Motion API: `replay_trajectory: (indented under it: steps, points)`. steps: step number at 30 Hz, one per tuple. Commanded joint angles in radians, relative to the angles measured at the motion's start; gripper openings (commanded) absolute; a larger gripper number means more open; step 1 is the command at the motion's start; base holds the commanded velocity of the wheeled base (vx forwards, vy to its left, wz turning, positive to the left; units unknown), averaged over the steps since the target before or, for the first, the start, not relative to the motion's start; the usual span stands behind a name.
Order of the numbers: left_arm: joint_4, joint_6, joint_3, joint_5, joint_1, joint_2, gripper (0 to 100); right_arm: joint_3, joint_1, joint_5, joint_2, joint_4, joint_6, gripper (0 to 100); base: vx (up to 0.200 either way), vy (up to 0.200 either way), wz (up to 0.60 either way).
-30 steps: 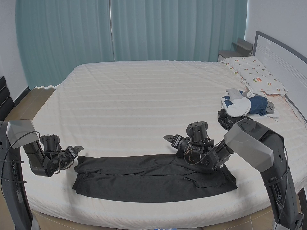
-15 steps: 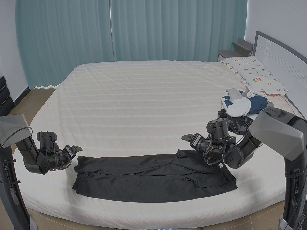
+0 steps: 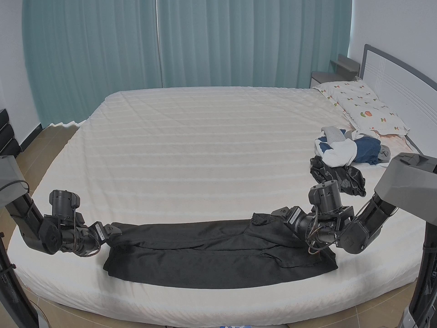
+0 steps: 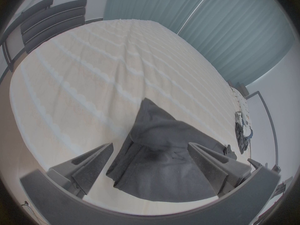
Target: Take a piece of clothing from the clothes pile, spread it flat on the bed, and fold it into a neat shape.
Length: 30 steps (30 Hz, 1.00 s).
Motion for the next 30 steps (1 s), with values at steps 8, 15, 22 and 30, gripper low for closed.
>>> replay_trajectory:
  steps: [8,15,22,30]
  points:
    - [-0.351,-0.021,0.152,0.036,-0.027,0.190,100,0.079,0.011,-0.013,-0.021,0.002,0.005,100,0.000,0.000,0.00]
    - [-0.358,-0.116,0.112,0.076,-0.087,0.194,100,0.070,0.020,-0.013,-0.021,0.001,0.003,100,0.000,0.000,0.00]
    - [-0.360,-0.162,0.069,0.122,-0.088,0.197,100,0.076,0.021,-0.014,-0.023,-0.005,0.005,100,0.000,0.000,0.00]
    - [-0.360,-0.171,0.055,0.180,-0.084,0.203,0,0.079,0.035,-0.023,-0.020,-0.004,0.006,100,0.000,0.000,0.00]
